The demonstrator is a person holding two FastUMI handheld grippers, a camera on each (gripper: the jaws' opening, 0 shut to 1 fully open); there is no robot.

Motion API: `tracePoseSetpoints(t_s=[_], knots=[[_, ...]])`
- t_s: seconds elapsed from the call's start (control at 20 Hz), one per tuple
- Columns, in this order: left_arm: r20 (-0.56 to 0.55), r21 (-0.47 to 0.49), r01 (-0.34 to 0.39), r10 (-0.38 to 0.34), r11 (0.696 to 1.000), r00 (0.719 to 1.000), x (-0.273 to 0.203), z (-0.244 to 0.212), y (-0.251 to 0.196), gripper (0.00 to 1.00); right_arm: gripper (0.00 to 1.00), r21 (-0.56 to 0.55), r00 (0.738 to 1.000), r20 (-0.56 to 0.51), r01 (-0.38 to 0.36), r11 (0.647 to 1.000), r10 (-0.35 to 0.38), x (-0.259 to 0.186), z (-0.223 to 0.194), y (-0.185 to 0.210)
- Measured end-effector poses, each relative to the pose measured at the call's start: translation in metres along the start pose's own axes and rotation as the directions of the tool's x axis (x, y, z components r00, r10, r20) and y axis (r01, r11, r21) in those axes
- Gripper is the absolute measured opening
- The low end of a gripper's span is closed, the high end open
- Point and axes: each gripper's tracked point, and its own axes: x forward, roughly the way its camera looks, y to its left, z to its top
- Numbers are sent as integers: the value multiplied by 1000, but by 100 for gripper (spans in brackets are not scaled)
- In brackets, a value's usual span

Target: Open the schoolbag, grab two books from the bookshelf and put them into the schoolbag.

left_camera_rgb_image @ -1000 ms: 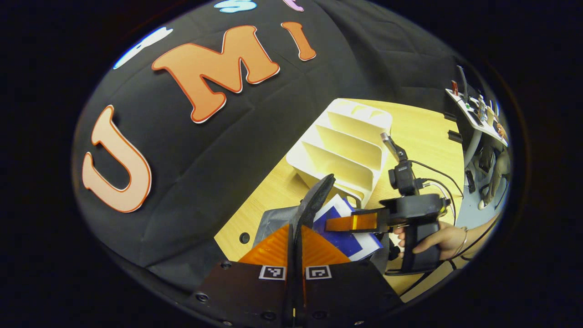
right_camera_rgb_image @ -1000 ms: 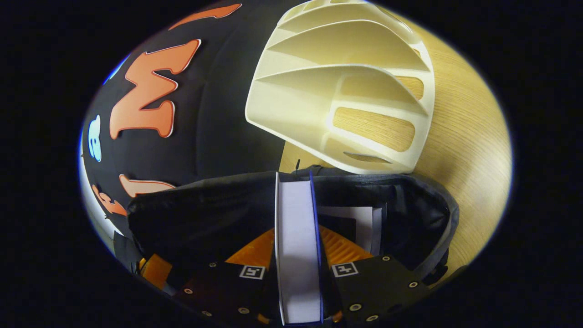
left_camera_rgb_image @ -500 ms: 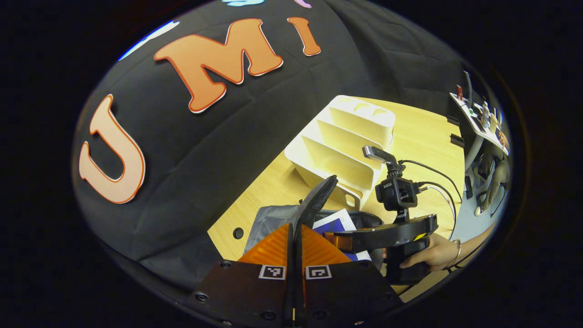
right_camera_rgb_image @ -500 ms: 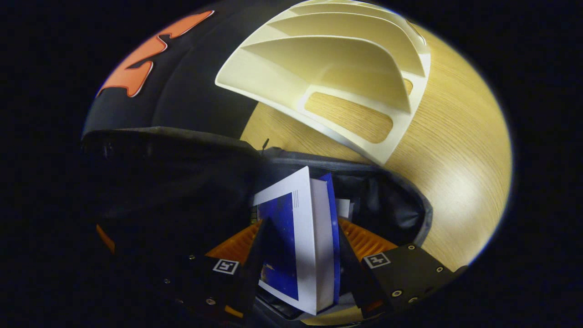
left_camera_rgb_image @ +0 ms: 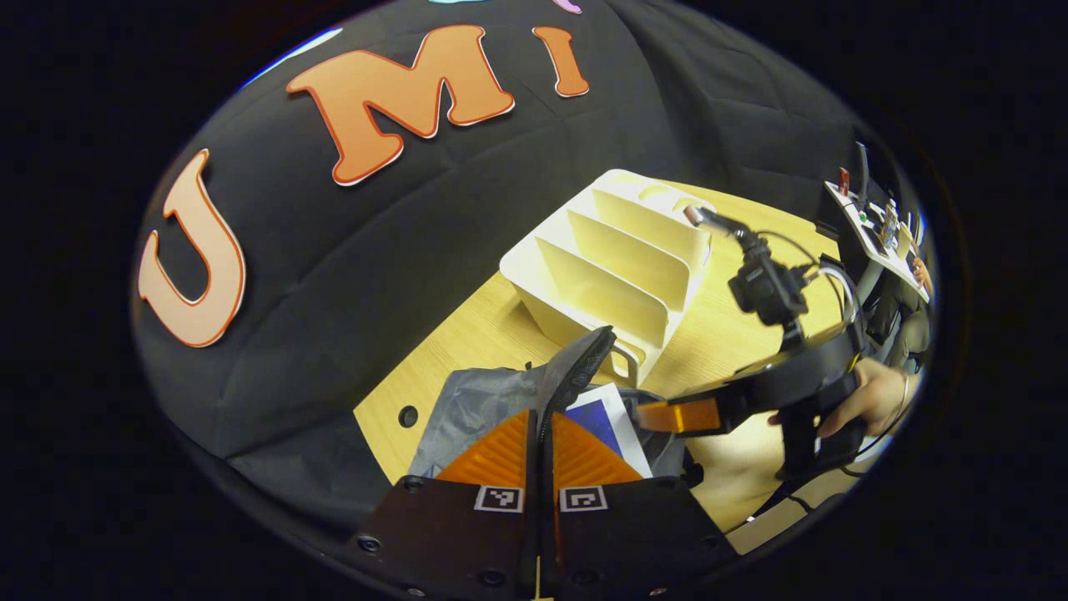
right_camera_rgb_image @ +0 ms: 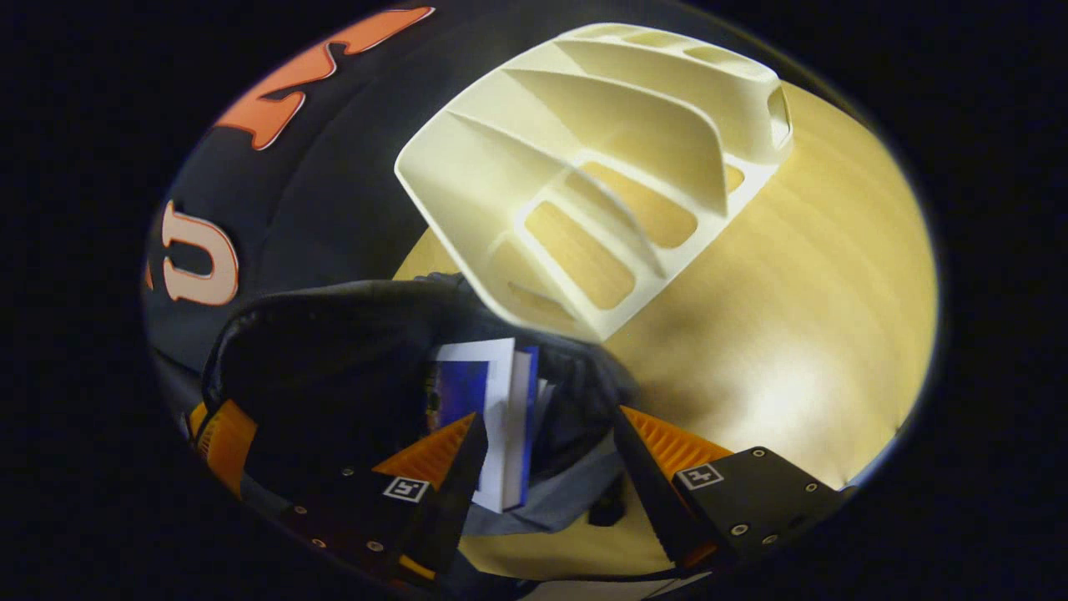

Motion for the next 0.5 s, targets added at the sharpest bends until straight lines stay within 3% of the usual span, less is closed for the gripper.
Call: tracePoseSetpoints(t_s=[0.05, 0.25, 0.35, 0.45, 0.5], knots=[[-2, -14, 3, -3, 1000, 1000, 1, -2, -3, 2, 96, -36, 1000, 11, 29, 999, -29, -7, 6, -16], [-26, -101, -13, 11, 995, 1000, 7, -7, -14, 5, 98, -101, 997, 10, 78, 992, -78, -40, 24, -62], [-38, -167, 7, -13, 986, 999, 7, -8, -31, 13, 98, -140, 996, -8, 83, 987, -85, -52, 28, -80], [-54, -221, 8, -21, 975, 998, 6, -13, -46, 31, 98, -180, 995, -9, 93, 979, -96, -61, 37, -93], [-55, -244, -14, 0, 970, 998, 3, -12, -49, 54, 98, -210, 995, -10, 94, 973, -98, -64, 43, -100]])
